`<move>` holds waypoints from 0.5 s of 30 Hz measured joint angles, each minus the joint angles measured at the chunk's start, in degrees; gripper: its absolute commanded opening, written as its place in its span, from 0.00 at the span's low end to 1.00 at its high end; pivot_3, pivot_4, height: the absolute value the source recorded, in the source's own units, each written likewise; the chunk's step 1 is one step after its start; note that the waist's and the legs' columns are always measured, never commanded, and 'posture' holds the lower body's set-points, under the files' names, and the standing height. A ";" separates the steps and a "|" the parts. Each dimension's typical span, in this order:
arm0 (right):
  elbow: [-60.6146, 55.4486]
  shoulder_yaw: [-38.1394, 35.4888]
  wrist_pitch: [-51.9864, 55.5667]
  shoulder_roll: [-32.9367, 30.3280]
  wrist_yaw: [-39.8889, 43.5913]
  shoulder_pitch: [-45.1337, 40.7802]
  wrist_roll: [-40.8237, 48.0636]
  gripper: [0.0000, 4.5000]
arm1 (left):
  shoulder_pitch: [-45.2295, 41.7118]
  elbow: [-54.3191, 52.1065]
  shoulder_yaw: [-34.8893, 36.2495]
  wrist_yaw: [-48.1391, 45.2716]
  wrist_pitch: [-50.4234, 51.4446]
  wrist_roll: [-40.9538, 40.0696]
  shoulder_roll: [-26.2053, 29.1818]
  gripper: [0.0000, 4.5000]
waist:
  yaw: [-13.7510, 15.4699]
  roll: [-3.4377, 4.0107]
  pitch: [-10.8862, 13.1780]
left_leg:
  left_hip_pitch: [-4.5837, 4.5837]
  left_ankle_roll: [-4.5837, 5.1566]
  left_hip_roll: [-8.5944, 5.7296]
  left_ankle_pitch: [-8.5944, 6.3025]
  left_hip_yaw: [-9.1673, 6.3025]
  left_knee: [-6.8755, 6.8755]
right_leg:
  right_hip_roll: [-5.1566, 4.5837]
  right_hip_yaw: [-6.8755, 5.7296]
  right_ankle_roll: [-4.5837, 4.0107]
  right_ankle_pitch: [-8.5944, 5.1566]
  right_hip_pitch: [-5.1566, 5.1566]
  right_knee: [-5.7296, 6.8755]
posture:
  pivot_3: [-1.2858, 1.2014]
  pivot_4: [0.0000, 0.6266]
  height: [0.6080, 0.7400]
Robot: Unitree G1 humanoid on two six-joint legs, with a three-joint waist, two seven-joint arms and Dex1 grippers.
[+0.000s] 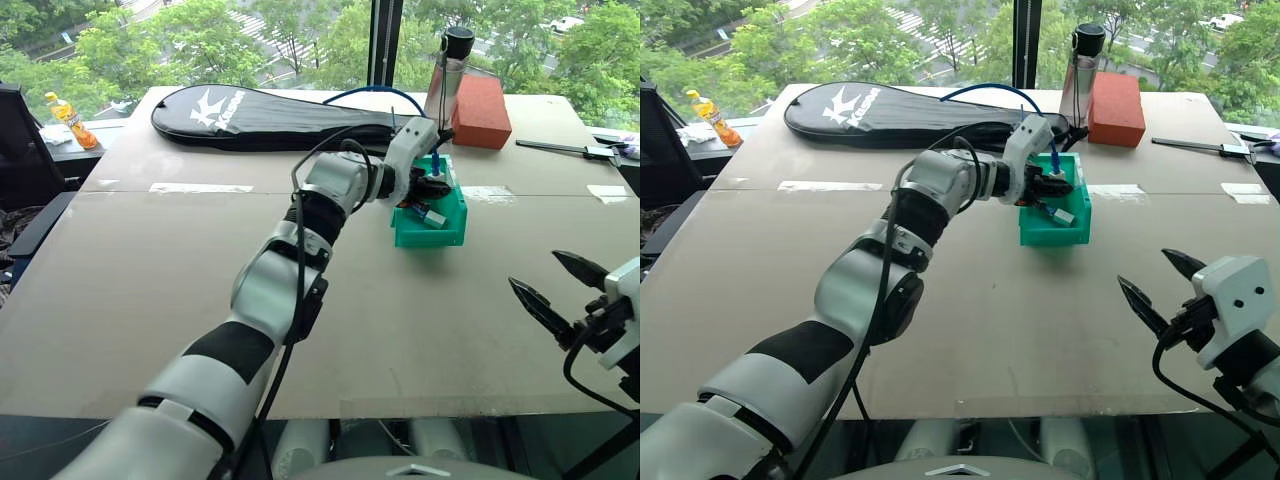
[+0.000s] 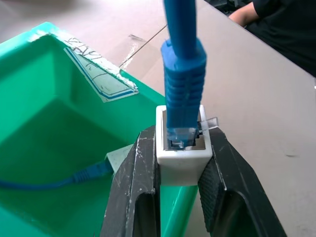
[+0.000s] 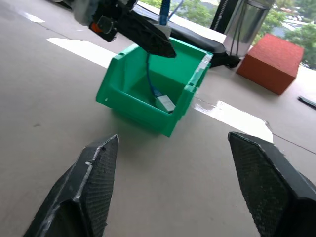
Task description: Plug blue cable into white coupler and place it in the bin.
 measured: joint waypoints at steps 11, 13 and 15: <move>14.79 -2.13 -6.68 -9.39 13.17 -7.44 3.82 1.00 | -2.58 11.06 2.88 3.58 -7.70 3.50 -2.00 0.32 | 0.27 -0.05 0.05 | -0.07 0.04 -0.02 -0.03 -0.04 -0.07 | -0.02 -0.05 -0.08 0.10 -0.02 -0.04 | 0.52 0.24 1.00; 16.78 -1.87 -7.42 -9.98 13.85 -8.54 3.68 1.00 | -2.79 11.61 4.45 4.78 -7.68 3.28 -2.39 0.50 | 0.38 -0.06 0.05 | -0.09 0.08 -0.05 -0.05 -0.05 -0.06 | -0.08 -0.05 -0.05 0.08 -0.02 -0.06 | 0.52 0.24 1.00; 17.45 -1.22 -7.98 -9.99 14.08 -8.80 3.28 1.00 | -3.15 11.67 5.34 5.61 -7.65 3.29 -2.39 0.68 | 0.37 -0.06 0.06 | -0.09 0.08 -0.06 -0.06 -0.03 -0.06 | -0.09 -0.04 -0.05 0.08 -0.02 -0.06 | 0.52 0.24 1.00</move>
